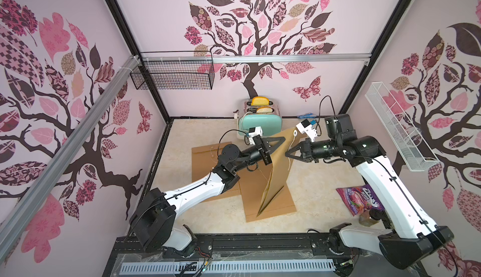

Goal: Close the mouth of the file bag
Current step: Close the file bag.

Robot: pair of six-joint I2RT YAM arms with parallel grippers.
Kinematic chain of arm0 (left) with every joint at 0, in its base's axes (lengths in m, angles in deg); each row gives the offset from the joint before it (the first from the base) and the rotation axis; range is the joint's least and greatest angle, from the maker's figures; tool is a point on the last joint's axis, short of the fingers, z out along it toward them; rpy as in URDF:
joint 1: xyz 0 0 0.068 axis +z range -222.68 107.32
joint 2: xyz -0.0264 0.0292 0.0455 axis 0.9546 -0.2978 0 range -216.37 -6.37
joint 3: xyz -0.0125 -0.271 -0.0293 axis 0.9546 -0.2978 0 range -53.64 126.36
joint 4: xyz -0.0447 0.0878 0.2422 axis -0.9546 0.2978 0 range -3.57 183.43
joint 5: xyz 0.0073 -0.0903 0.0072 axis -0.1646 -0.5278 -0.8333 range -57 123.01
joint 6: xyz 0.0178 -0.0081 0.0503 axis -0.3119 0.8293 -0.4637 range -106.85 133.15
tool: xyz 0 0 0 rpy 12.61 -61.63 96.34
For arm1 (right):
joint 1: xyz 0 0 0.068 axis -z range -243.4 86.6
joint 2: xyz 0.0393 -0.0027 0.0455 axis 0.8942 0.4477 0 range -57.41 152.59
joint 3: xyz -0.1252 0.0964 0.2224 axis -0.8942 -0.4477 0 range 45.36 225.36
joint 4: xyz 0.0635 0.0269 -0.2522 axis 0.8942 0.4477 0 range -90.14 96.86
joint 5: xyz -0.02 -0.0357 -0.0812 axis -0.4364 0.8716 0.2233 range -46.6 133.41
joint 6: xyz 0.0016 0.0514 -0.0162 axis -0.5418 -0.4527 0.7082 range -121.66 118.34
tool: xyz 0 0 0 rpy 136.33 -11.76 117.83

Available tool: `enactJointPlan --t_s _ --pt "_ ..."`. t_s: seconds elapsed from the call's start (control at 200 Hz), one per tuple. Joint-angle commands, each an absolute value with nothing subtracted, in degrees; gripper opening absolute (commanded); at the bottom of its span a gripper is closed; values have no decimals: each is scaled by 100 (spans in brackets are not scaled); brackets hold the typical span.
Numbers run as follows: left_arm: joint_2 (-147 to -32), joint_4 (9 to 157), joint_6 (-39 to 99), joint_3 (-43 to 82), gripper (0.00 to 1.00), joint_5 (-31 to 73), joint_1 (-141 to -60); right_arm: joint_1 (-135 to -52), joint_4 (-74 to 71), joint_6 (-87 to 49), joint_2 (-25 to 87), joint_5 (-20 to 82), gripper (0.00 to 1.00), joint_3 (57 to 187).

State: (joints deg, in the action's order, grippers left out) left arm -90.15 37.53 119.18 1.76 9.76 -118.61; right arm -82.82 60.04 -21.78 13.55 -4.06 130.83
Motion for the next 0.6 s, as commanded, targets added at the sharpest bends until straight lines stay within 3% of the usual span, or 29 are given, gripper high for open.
enactJointPlan --t_s 0.0,0.59 --pt "-9158 3574 11959 355 0 735 -11979 -8435 5902 -2123 1396 -495 0 13272" --pt "-9285 2944 12430 388 0 917 -11995 -8451 5705 -1853 1359 -222 0 12586"
